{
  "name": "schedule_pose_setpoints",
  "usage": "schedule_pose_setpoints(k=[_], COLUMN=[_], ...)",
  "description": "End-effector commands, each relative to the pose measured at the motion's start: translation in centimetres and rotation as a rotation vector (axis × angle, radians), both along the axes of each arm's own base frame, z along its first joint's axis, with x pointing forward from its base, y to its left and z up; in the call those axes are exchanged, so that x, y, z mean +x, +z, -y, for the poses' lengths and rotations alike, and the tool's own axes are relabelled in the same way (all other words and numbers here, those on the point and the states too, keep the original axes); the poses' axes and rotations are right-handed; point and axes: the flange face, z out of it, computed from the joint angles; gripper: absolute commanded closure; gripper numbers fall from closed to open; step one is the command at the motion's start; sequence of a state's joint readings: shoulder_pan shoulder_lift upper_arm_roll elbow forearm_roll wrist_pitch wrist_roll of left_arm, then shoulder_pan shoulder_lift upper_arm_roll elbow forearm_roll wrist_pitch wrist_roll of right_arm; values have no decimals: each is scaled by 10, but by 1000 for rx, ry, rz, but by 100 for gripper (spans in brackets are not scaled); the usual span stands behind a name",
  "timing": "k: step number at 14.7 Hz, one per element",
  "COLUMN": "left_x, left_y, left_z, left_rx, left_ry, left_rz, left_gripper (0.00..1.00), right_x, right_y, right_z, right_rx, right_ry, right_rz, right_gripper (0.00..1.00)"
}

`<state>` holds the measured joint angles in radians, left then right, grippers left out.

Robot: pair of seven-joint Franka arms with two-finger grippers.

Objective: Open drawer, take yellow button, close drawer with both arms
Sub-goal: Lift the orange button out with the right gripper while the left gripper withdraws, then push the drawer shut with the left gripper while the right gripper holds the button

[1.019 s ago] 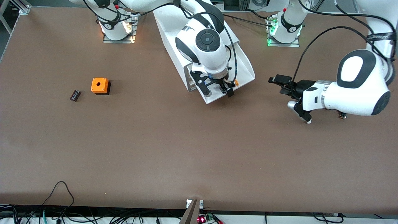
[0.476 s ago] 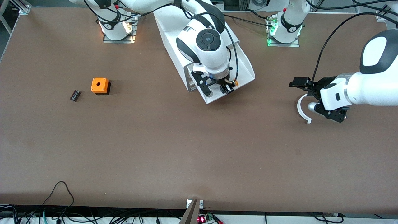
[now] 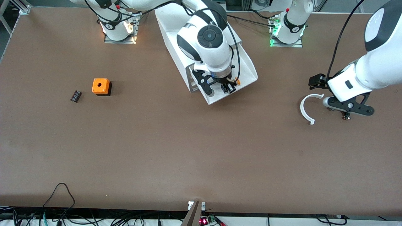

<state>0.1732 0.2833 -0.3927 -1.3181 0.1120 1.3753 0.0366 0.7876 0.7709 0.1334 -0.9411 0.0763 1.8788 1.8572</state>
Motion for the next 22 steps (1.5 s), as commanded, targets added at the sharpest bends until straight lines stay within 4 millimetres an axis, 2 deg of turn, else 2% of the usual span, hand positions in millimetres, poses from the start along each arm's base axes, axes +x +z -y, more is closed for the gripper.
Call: schedule_pose_setpoints(k=[1, 4, 6, 9, 13, 15, 18, 20, 22], left_x=[4, 6, 14, 15, 8, -6, -25, -36, -53], left_y=[12, 5, 4, -30, -86, -110, -147, -156, -169], left_z=[-5, -2, 17, 73, 129, 160, 184, 200, 219], left_rx=[24, 38, 38, 46, 17, 15, 44, 47, 64], left_ry=[16, 114, 278, 445, 622, 669, 786, 799, 762], left_rz=[26, 28, 111, 159, 225, 229, 221, 218, 201], left_gripper=[0, 0, 0, 0, 0, 0, 0, 0, 0], right_x=[1, 28, 51, 89, 145, 166, 188, 201, 212], right_y=[63, 72, 73, 75, 66, 45, 17, -5, -41], right_z=[22, 57, 89, 147, 239, 286, 343, 380, 419], right_rx=[12, -4, -29, -43, -43, -47, -51, -53, -94], right_ry=[82, 179, 278, 416, 579, 655, 767, 826, 876], right_rz=[44, 64, 64, 56, 69, 39, 29, 27, 30], right_gripper=[100, 100, 100, 100, 100, 100, 100, 100, 100])
